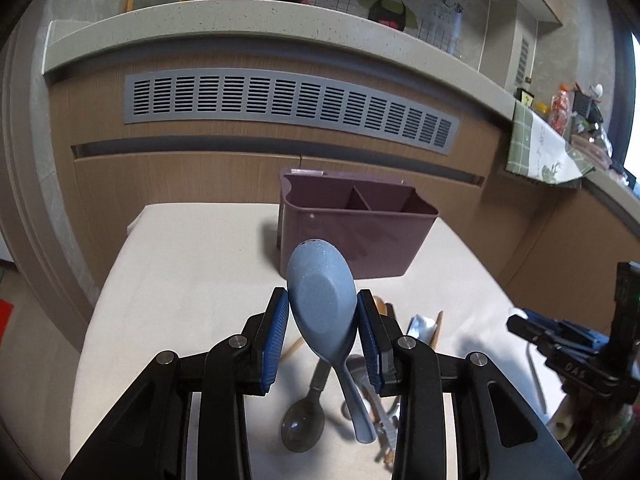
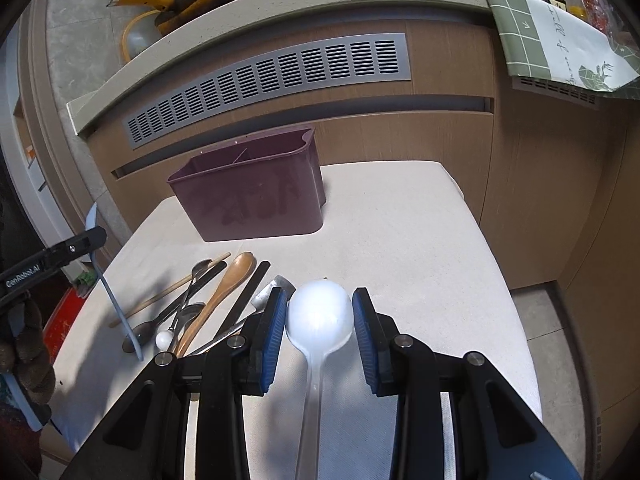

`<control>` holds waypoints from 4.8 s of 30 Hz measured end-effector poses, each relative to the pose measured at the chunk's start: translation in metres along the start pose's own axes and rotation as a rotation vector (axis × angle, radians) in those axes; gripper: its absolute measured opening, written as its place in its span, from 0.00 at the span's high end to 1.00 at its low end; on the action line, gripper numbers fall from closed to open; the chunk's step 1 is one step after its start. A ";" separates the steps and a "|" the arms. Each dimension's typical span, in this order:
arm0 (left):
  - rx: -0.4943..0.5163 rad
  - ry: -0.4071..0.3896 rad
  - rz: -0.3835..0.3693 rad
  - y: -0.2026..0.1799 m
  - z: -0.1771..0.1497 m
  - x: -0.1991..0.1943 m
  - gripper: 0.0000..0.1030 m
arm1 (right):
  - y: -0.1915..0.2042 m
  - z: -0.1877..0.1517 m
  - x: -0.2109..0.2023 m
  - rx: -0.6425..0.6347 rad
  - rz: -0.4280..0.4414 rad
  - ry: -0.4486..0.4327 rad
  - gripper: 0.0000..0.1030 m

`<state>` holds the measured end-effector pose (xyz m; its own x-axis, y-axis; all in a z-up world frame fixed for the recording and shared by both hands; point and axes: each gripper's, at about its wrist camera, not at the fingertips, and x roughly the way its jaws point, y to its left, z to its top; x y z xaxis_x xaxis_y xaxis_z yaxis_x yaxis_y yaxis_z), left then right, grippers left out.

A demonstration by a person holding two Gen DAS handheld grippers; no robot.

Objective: Organize utensils
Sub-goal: 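Lift both utensils over the maroon caddy and release them inside, then grasp the white-handled metal spoon with the left tool while the right tool grasps a metal spoon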

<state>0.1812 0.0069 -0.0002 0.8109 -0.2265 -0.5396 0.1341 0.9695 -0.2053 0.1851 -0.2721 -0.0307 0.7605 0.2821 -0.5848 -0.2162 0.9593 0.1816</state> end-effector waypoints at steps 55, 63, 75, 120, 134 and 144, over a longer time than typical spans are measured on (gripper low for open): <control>-0.081 0.048 0.063 0.043 0.003 0.014 0.51 | 0.011 0.064 0.018 -0.161 -0.045 -0.015 0.65; -0.089 0.144 0.155 0.052 -0.058 -0.015 0.51 | 0.007 -0.011 0.038 -0.161 -0.122 0.242 0.69; -0.097 0.142 0.133 0.052 -0.054 -0.015 0.51 | 0.083 -0.017 0.025 -0.231 0.164 0.244 0.69; -0.070 0.210 0.079 0.019 -0.071 0.022 0.71 | 0.078 -0.003 0.093 -0.223 0.101 0.303 0.74; 0.017 0.242 -0.001 -0.029 -0.072 0.042 0.71 | 0.035 -0.009 0.057 -0.221 -0.034 0.209 0.76; 0.072 0.249 0.115 -0.024 -0.075 0.054 0.71 | -0.002 -0.022 0.040 -0.133 -0.080 0.207 0.76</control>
<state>0.1788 -0.0355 -0.0855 0.6592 -0.1223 -0.7420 0.0972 0.9923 -0.0773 0.2027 -0.2627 -0.0720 0.6399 0.1887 -0.7450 -0.2495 0.9679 0.0308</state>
